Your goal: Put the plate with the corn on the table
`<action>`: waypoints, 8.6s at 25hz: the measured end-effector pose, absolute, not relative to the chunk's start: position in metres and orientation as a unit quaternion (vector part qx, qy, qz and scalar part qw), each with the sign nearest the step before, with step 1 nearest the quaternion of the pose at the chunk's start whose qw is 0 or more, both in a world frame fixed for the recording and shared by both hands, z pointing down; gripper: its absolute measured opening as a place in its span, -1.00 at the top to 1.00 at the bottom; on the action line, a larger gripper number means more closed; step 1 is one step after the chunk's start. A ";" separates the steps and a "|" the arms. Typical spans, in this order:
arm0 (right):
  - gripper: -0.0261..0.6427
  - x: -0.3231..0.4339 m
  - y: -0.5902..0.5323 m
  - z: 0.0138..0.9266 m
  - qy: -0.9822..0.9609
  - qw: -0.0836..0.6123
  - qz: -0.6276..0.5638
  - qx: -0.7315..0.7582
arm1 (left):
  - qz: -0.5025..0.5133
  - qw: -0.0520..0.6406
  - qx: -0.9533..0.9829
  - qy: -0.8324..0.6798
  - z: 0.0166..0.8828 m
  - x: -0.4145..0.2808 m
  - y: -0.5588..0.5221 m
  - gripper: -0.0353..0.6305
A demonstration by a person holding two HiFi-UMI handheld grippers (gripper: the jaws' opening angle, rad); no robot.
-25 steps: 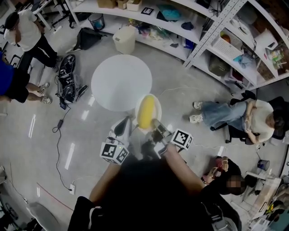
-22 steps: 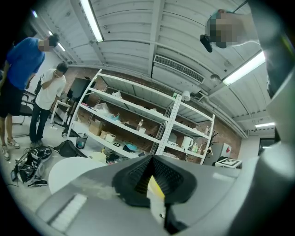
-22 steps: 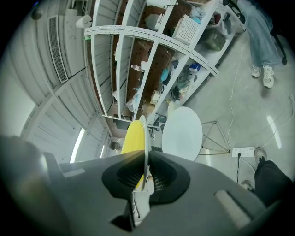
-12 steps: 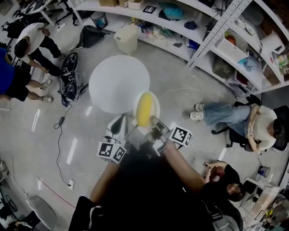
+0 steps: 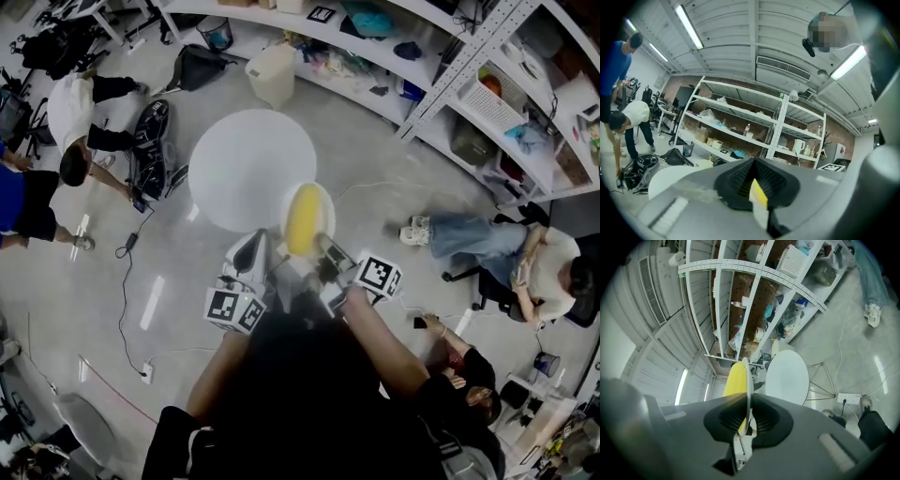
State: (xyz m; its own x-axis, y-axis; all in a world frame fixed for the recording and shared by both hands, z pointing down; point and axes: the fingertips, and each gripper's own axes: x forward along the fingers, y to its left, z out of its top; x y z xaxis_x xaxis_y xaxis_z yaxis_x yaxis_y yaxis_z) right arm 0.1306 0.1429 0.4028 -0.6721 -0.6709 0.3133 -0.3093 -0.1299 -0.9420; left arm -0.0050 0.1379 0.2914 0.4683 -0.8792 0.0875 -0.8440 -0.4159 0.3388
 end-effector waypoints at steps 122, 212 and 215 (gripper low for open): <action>0.81 0.065 -0.062 0.672 0.614 0.136 -0.669 -0.397 | -0.049 0.261 0.827 -0.496 0.524 -0.057 -0.092 0.88; 0.36 0.061 -0.041 0.677 0.714 -0.182 -0.534 -0.414 | -0.050 0.297 0.821 -0.485 0.546 -0.063 -0.070 0.88; 0.36 0.062 -0.040 0.677 0.714 -0.180 -0.535 -0.415 | -0.050 0.297 0.822 -0.484 0.546 -0.061 -0.069 0.88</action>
State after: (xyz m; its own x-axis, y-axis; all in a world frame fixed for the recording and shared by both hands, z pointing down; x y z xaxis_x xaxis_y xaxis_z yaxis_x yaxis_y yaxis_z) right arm 0.0624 -0.0402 0.6766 -0.5910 -0.3999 0.7006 -0.7846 0.0833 -0.6144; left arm -0.0613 -0.0687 0.5462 0.5262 -0.8251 0.2057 -0.7659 -0.3548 0.5361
